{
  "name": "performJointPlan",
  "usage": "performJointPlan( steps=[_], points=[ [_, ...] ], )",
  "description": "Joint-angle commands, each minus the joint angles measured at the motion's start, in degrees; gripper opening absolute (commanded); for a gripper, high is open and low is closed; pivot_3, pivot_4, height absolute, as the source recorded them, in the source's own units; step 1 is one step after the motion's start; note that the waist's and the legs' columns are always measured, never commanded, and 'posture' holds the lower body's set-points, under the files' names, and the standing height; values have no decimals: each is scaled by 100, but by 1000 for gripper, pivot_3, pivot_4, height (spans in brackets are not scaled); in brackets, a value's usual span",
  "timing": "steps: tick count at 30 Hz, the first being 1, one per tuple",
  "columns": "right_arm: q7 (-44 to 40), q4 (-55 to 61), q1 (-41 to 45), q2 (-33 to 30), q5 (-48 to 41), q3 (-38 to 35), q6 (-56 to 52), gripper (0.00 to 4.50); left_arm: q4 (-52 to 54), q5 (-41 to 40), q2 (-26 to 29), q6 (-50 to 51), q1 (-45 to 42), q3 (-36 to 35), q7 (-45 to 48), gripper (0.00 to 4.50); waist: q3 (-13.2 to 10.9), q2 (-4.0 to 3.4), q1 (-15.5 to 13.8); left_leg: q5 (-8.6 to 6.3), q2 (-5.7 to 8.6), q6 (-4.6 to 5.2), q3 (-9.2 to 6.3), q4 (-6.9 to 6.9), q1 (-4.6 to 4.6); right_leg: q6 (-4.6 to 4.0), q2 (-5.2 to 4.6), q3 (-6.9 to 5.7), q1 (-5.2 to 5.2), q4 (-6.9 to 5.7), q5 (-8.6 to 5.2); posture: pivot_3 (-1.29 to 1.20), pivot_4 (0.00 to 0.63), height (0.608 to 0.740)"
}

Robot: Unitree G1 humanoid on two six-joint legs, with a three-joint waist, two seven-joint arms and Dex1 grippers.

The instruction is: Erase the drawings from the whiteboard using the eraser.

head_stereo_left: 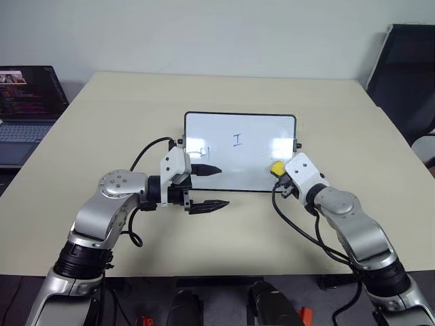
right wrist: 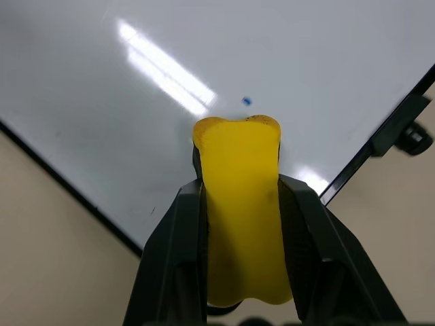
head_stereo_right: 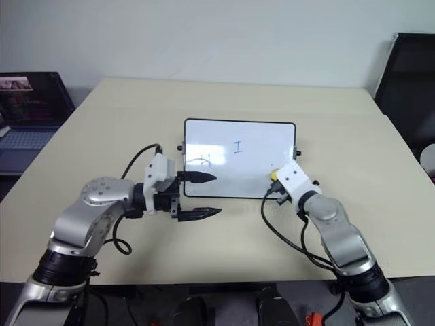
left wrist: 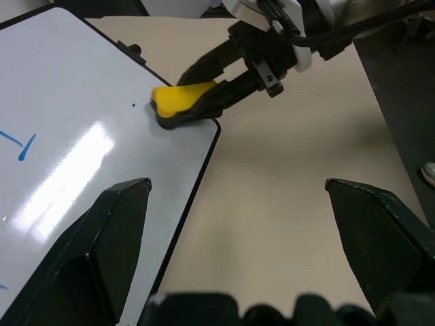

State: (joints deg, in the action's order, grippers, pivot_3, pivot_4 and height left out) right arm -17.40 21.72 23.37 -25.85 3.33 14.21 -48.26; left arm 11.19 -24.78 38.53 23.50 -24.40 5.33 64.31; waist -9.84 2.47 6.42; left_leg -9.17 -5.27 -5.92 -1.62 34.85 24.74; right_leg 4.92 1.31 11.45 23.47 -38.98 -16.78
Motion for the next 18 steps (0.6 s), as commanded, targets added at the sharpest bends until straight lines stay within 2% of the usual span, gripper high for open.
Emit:
performJointPlan(
  steps=[1,6,12,18],
  points=[
    [53,-309,328,62,143,-69,201,1102,231,-53,-10,14,-87,-21,-22,4500,0,0,12,0,0,0,0,-1,0,0,0,0,-1,0,0,0,150,740],
    [-101,-500,461,81,156,55,164,1102,337,-78,-20,95,-51,-26,-79,4500,0,0,11,-1,0,-1,-1,-21,1,2,0,-4,2,0,1,0,150,740],
    [-643,-66,-121,-300,44,221,-179,1102,430,-108,-13,222,-43,-51,-155,4500,1,1,4,-1,0,-1,-3,-35,1,1,0,-6,5,4,-1,0,150,740],
    [-604,123,-270,-162,-14,-2,-227,1102,341,-40,-35,226,-33,-62,-250,4500,1,2,29,-1,0,-1,0,-11,0,1,0,2,3,3,-1,0,150,740]
  ],
)
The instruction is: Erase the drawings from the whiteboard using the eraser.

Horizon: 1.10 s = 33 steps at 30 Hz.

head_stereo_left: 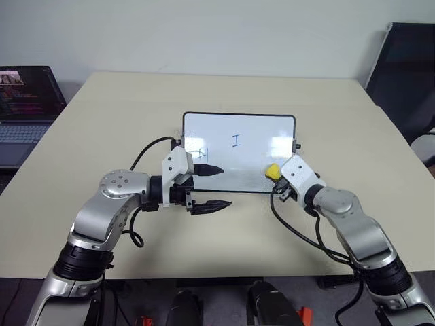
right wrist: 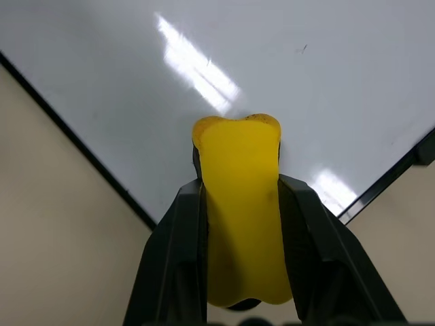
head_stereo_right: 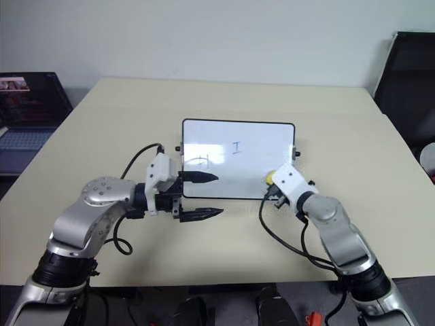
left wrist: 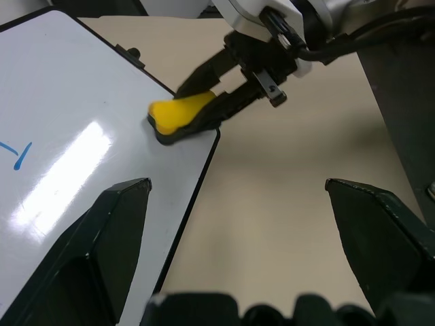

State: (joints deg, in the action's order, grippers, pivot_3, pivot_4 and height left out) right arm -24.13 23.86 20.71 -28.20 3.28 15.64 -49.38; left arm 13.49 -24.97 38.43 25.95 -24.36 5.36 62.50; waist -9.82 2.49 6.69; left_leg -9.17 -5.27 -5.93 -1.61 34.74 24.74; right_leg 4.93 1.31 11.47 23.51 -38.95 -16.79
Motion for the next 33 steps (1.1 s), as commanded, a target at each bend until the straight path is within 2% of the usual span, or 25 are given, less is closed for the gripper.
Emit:
performJointPlan(
  steps=[1,9,12,17,21,25,33],
  points=[
    [107,-95,46,134,-22,-212,-44,1102,115,-39,-38,1,-12,-88,-114,4500,-1,1,2,0,0,0,0,3,0,0,0,0,1,0,0,0,150,740],
    [-216,475,-146,741,-896,-937,644,1102,-43,-122,-144,-13,406,-817,-889,4500,-4,-1,-10,0,1,0,0,-20,5,1,0,-3,10,-2,1,0,150,740],
    [-295,702,-514,852,-1204,-1175,1070,1102,262,-213,-173,49,900,-1180,-1202,4500,-4,0,-27,-2,1,-3,1,-77,7,5,0,-6,23,8,-7,0,150,740],
    [-282,784,-758,1002,-1476,-1372,1550,1102,508,-370,-322,245,1253,-1551,-1750,4500,-5,-2,-60,-13,-4,-17,-11,-91,15,-4,0,-29,31,3,-13,0,150,740],
    [-113,690,-792,1231,-1539,-1477,1972,1102,839,-486,-275,413,1482,-1618,-1883,4500,-5,-2,-54,-13,-4,-18,-11,-89,14,16,0,-29,30,4,-25,0,150,740],
    [-226,581,-783,1144,-1538,-1406,2044,1102,1058,-546,-240,562,1545,-1622,-2013,4500,-5,-2,-48,-12,-2,-19,-11,-76,12,-12,-2,-26,23,3,-35,0,150,740],
    [-313,428,-694,1040,-1539,-1295,2104,1102,1110,-532,-187,651,1415,-1563,-2097,4500,-5,-2,-48,-11,-2,-19,-11,-75,7,-16,-2,-28,20,2,-32,0,150,740]
  ],
)
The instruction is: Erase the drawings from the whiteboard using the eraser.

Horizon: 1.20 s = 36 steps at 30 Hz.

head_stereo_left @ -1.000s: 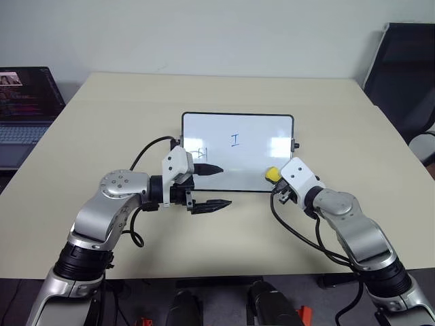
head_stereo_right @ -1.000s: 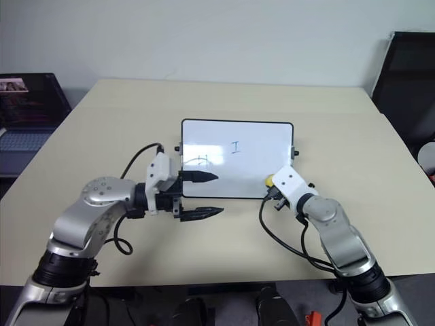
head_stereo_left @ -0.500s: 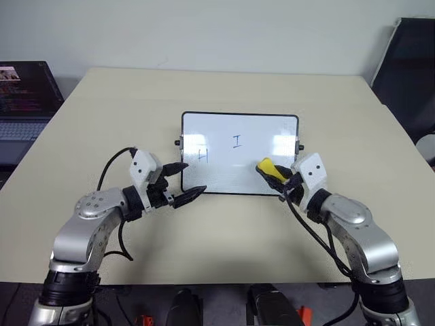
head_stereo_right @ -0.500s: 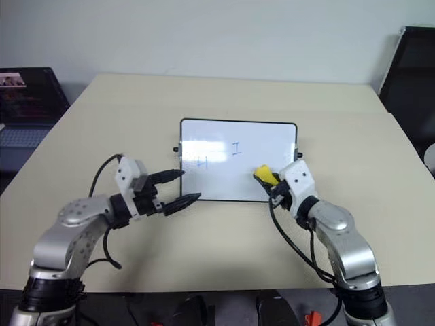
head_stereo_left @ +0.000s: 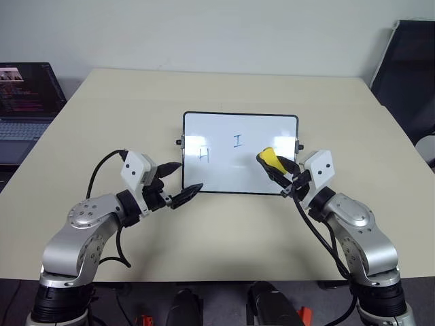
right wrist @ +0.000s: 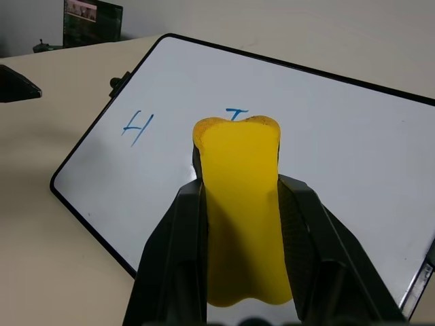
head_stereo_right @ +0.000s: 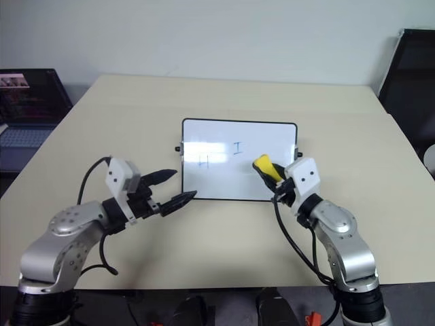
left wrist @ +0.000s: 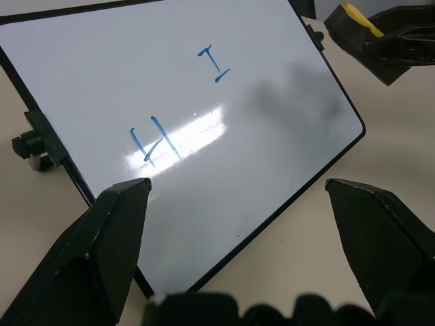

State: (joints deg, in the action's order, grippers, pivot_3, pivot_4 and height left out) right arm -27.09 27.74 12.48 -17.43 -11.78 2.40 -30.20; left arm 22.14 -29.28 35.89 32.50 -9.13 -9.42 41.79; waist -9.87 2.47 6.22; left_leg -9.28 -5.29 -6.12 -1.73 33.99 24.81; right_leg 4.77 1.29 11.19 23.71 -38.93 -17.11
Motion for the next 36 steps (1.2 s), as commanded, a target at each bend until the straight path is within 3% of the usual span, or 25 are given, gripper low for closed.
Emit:
performJointPlan(
  steps=[1,8,14,19,24,30,36],
  points=[
    [-14,11,159,-43,-9,61,205,1102,239,-99,67,-2,-126,-76,-27,4500,0,0,-1,0,0,0,0,-1,0,0,0,0,0,0,0,0,150,740],
    [79,-248,499,-166,384,403,240,1102,167,-69,84,-12,-197,-48,-7,4500,0,0,3,0,0,0,1,0,0,0,0,0,1,0,0,0,150,740],
    [224,-784,1451,-153,806,797,-162,1102,130,-29,172,-16,-267,122,143,4500,-1,-2,20,0,0,0,1,0,0,0,0,0,2,-2,3,0,150,740],
    [-113,-427,1162,-397,619,875,-571,1102,106,-12,173,-56,-310,148,181,4500,0,0,-67,-2,0,0,-5,-9,5,22,0,-9,2,2,14,0,150,740],
    [57,-510,1146,-434,817,917,-453,1102,39,62,194,-173,-232,186,277,4500,-1,-2,-90,-3,-1,-2,-3,-8,4,30,0,-7,6,0,7,0,150,740],
    [304,-1784,2162,-181,1462,1392,44,1102,-182,146,175,-382,-274,280,451,4500,-2,-2,-46,1,-1,0,-3,8,0,-3,1,-6,2,-4,10,0,150,740],
    [427,-3348,3029,87,1929,1596,608,1102,-508,250,151,-741,-282,319,665,4500,-1,-2,-13,3,-1,2,-4,4,2,18,1,-8,0,-2,26,0,150,740]
  ],
)
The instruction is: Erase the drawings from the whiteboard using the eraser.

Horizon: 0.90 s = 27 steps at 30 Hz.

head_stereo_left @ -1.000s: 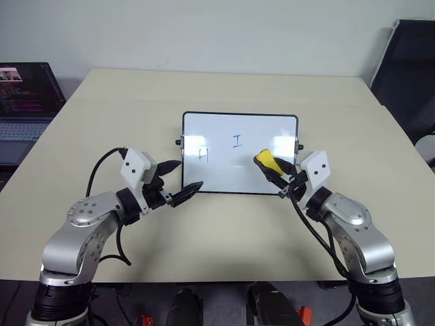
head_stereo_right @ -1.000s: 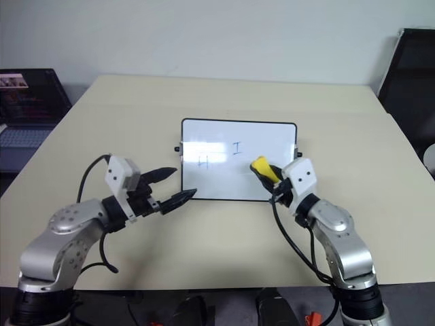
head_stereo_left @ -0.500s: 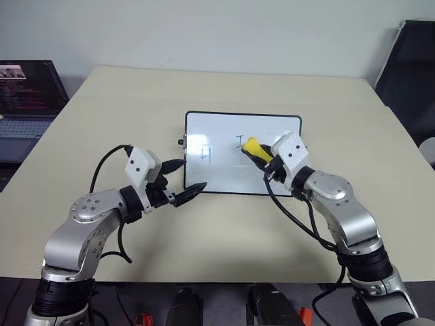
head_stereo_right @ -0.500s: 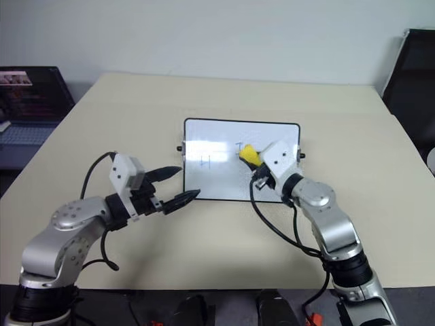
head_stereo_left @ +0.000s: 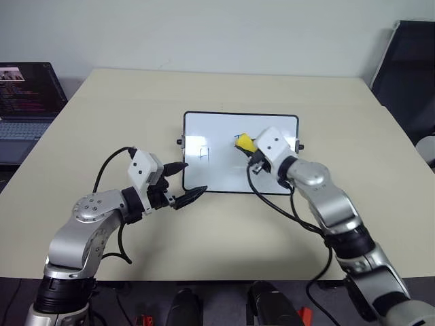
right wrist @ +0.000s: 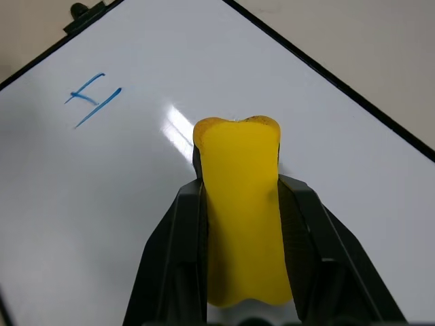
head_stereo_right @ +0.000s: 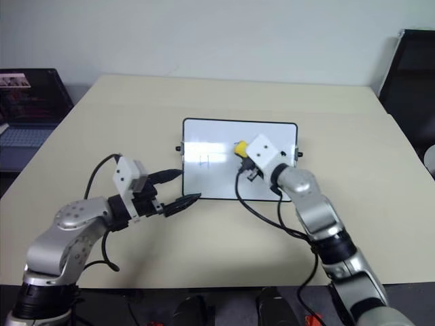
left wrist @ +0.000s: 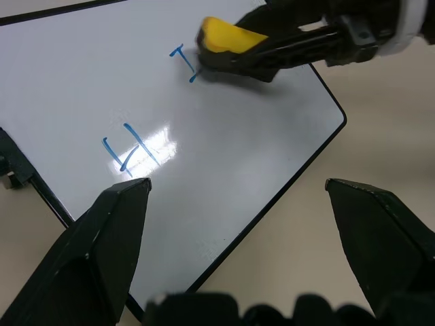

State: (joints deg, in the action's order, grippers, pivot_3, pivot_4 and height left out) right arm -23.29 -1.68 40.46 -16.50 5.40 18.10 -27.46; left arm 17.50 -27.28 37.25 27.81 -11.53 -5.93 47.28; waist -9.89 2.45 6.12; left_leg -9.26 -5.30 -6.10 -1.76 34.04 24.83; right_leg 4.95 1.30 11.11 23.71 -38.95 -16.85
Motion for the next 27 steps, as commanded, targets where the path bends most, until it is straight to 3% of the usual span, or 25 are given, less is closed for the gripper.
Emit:
performJointPlan(
  steps=[1,9,13,16,27],
  points=[
    [-38,-512,257,-51,263,74,378,1102,-87,61,5,-338,-42,-35,139,4500,0,0,-3,0,0,0,0,-2,0,0,0,-1,0,0,1,0,150,740],
    [-1023,0,-274,-599,337,415,208,1102,-371,62,-101,-581,-317,-145,29,4500,3,3,-24,0,-2,0,-13,-2,-9,1,0,-17,-15,-1,-7,0,150,740],
    [-113,-622,215,-382,752,138,720,1101,-539,-51,-60,-487,-631,-125,170,4500,1,1,19,14,-1,14,-16,19,-10,-18,0,-18,-21,-3,6,0,150,740],
    [7,-855,416,-281,804,87,756,1101,-564,-54,-25,-463,-754,-71,268,4500,1,1,32,21,-1,21,-16,36,-10,-20,-1,-18,-27,-3,21,0,150,740],
    [-1169,12,-299,-759,868,554,401,1091,-591,-29,-35,-340,-921,-73,261,4500,1,1,29,21,-5,21,-26,27,-10,-16,0,-32,-33,-1,11,0,150,740]
  ],
)
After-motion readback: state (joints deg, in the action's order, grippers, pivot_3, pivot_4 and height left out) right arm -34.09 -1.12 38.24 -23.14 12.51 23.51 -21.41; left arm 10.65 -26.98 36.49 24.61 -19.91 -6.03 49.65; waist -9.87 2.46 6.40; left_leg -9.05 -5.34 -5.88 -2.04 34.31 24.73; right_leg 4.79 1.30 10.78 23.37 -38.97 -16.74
